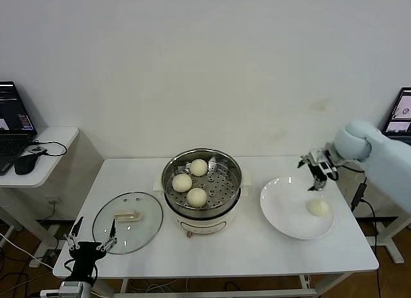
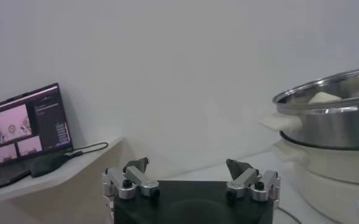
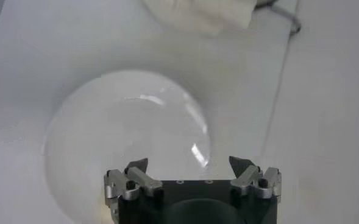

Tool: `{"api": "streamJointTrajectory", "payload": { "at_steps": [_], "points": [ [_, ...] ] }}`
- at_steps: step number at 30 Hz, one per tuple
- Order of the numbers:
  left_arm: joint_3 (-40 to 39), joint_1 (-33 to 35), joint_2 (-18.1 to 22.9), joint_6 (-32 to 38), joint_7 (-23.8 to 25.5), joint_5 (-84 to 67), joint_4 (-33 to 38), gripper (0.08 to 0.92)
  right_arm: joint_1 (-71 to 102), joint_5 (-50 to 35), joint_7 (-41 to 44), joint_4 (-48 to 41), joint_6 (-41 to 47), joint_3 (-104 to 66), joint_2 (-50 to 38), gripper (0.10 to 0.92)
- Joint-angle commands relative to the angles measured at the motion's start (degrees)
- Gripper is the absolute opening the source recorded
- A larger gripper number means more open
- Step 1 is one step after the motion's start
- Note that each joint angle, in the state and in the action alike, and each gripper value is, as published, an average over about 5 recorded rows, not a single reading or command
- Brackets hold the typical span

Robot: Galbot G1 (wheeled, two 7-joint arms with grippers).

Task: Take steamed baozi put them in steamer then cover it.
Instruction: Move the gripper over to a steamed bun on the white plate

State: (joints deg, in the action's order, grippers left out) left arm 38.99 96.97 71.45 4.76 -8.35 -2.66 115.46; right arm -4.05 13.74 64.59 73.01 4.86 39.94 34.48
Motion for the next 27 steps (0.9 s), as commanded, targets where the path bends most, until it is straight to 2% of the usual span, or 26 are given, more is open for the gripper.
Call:
{"api": "streamJointTrajectory", "payload": {
  "at_steps": [1,21,27],
  "points": [
    [0.1,0.4,0.3,0.1,0.0,0.1,-0.1,0.823,12.8,8.6,-0.6,-6.6,0.0,-10.4,0.7,0.823],
    [-0.3,0.3,1.0,0.0,0.0,0.7,-0.1,0.823,16.7,13.2,-2.9,-15.2,-0.2,-14.2,7.6,0.821],
    [-0.2,0.3,0.8,0.1,0.0,0.6,-0.3,0.823,17.0,13.5,-2.8,-15.2,0.2,-14.1,7.6,0.783]
  ]
}}
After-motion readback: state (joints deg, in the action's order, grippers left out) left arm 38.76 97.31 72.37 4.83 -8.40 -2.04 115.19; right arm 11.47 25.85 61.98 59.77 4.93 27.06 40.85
